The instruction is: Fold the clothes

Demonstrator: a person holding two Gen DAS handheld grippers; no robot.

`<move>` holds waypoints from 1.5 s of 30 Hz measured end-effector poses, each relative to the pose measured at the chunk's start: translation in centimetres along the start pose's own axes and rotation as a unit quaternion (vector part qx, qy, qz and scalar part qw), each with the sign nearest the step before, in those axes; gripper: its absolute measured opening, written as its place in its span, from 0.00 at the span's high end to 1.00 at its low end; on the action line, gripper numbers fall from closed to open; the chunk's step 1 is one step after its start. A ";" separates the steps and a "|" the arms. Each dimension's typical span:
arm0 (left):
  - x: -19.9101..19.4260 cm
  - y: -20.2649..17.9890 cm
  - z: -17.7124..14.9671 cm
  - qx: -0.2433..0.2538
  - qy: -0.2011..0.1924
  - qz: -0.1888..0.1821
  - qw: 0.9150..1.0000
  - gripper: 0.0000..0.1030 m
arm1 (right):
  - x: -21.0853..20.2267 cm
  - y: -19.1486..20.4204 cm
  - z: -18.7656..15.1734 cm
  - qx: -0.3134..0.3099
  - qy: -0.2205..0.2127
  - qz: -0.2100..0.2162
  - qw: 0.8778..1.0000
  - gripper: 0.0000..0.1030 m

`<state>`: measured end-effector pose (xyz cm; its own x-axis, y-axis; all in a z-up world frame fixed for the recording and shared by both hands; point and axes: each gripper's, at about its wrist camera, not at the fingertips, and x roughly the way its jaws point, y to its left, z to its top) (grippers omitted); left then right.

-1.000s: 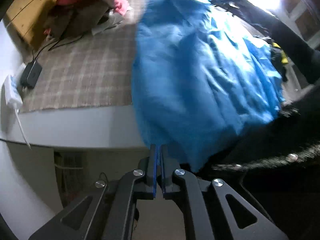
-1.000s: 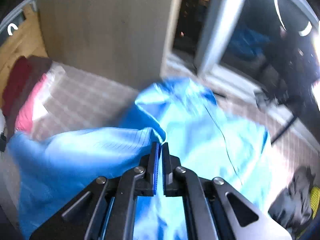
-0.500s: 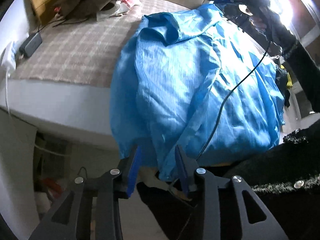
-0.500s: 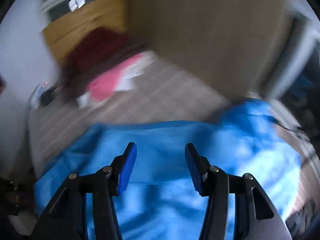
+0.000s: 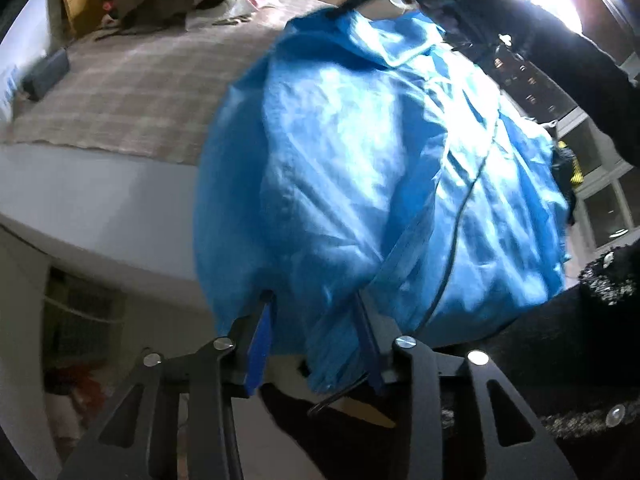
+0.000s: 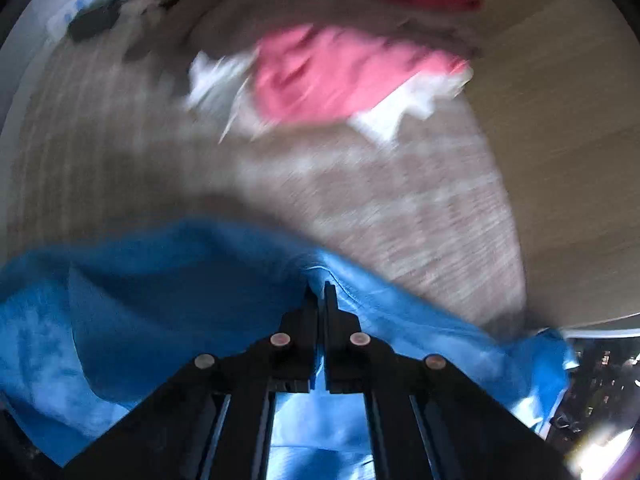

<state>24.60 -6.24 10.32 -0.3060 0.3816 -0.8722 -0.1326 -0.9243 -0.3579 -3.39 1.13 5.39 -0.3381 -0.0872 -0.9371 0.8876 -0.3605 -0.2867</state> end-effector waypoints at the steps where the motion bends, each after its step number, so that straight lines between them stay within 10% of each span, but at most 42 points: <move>1: -0.1 -0.1 -0.2 -0.005 0.001 -0.012 1.000 0.98 | -0.4 -0.6 0.6 0.008 -0.010 -0.004 1.000 0.99; 6: -3.2 -1.8 -2.0 -0.010 -0.002 -0.033 0.999 0.94 | -0.2 -2.1 3.5 0.050 -0.032 -0.029 0.998 0.99; 9: -3.9 -0.8 -3.5 -0.037 0.028 0.061 0.997 0.68 | 1.5 -2.3 4.9 0.071 -0.030 -0.052 0.996 0.99; 21: -1.9 0.0 2.1 -0.021 -0.010 0.085 0.996 0.54 | -2.7 -5.8 2.1 0.150 -0.062 0.040 0.986 0.81; 26: 0.8 1.1 3.6 -0.009 0.015 0.064 0.998 0.57 | -5.8 -7.1 -2.8 0.161 -0.090 0.061 0.981 0.79; 30: 0.7 1.1 4.1 0.001 0.015 0.042 0.999 0.99 | -5.8 -9.4 -5.7 0.197 -0.105 0.062 0.973 0.73; 34: -1.8 1.0 4.5 -0.014 0.000 0.026 1.000 0.99 | -5.0 -11.4 -4.9 0.254 -0.132 0.120 0.951 0.85; 37: -2.5 3.3 3.9 -0.058 0.019 0.074 0.995 0.96 | -3.8 -11.2 0.0 0.254 -0.169 0.204 0.930 0.76; 41: -3.3 5.4 3.9 -0.067 0.072 0.132 0.986 0.90 | -6.4 -11.3 1.7 0.211 -0.151 0.189 0.947 0.75; 45: -6.4 3.4 8.6 -0.004 0.032 0.161 0.986 0.85 | -9.3 -17.1 -6.9 0.287 -0.185 0.122 0.932 0.72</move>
<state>17.95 -11.75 17.53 -0.2717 0.0667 -0.9601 -0.0306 -0.9977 -0.0606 -13.25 14.54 17.66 -0.3265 -0.5074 -0.7975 0.6747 -0.7160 0.1793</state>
